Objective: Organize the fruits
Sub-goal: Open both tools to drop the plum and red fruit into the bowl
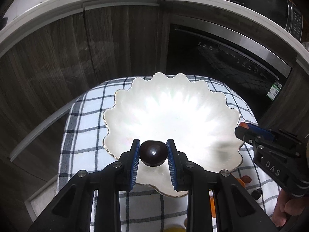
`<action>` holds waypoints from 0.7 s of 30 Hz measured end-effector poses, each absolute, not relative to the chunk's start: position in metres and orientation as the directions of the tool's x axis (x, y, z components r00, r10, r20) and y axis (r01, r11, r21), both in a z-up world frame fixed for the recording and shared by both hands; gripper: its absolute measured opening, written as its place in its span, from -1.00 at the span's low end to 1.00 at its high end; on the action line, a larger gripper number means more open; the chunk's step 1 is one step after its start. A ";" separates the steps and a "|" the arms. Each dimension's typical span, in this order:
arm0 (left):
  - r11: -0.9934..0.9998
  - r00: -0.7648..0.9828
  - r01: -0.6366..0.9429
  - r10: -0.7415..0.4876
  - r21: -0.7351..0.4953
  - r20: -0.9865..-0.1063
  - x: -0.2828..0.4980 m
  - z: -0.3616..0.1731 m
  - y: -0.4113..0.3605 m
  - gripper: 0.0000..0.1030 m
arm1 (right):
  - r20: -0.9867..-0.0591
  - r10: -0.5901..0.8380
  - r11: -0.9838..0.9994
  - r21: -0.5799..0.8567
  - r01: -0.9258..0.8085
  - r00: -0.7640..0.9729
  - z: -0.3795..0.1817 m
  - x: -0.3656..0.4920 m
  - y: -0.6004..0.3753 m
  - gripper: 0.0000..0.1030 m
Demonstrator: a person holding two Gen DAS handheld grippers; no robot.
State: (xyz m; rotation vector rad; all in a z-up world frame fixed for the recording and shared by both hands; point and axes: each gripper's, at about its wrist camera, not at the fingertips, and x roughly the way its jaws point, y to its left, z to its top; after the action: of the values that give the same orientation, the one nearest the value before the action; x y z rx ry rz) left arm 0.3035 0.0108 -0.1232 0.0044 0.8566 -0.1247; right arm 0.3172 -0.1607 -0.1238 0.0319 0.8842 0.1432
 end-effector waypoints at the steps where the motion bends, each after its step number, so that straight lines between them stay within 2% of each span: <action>1: 0.992 0.644 0.112 -0.111 -0.050 -0.757 0.305 -0.124 0.011 -0.45 | -0.770 0.137 0.990 0.083 -0.115 0.623 -0.125 0.318 -0.160 -0.58; 4: 0.992 0.631 0.114 -0.109 -0.048 -0.768 0.307 -0.128 0.010 -0.44 | -0.772 0.146 0.988 0.084 -0.127 0.618 -0.128 0.319 -0.158 -0.58; 5: 0.992 0.627 0.115 -0.108 -0.046 -0.771 0.306 -0.129 0.010 -0.38 | -0.771 0.150 0.987 0.085 -0.133 0.619 -0.128 0.319 -0.157 -0.58; 7: 0.994 0.631 0.107 -0.097 -0.037 -0.770 0.305 -0.128 0.010 -0.09 | -0.767 0.152 0.987 0.082 -0.139 0.624 -0.126 0.317 -0.155 -0.48; 8: 0.995 0.641 0.098 -0.083 -0.026 -0.763 0.303 -0.126 0.011 0.08 | -0.767 0.141 0.988 0.070 -0.137 0.626 -0.126 0.317 -0.154 -0.34; 9: 0.996 0.652 0.089 -0.070 -0.016 -0.755 0.302 -0.125 0.012 0.19 | -0.765 0.125 0.990 0.057 -0.127 0.632 -0.125 0.317 -0.154 0.01; 10: 0.997 0.658 0.083 -0.062 -0.010 -0.750 0.300 -0.123 0.013 0.22 | -0.758 0.121 0.991 0.058 -0.119 0.640 -0.122 0.315 -0.155 0.23; 12: 0.997 0.663 0.071 -0.055 -0.010 -0.746 0.299 -0.121 0.017 0.31 | -0.740 0.109 0.993 0.057 -0.100 0.664 -0.117 0.313 -0.158 0.36; 15: 0.998 0.674 0.058 -0.040 -0.001 -0.738 0.297 -0.118 0.020 0.49 | -0.731 0.081 0.996 0.037 -0.078 0.678 -0.112 0.312 -0.160 0.46; 21: 0.999 0.693 0.051 -0.031 0.006 -0.720 0.290 -0.109 0.021 0.61 | -0.707 0.057 0.998 0.012 -0.069 0.705 -0.101 0.307 -0.161 0.50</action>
State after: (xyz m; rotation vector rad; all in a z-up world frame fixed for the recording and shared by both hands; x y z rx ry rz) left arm 0.2898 0.0209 -0.1093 0.0260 0.8037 -0.0455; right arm 0.3074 -0.1611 -0.1011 -0.0161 0.7859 0.0699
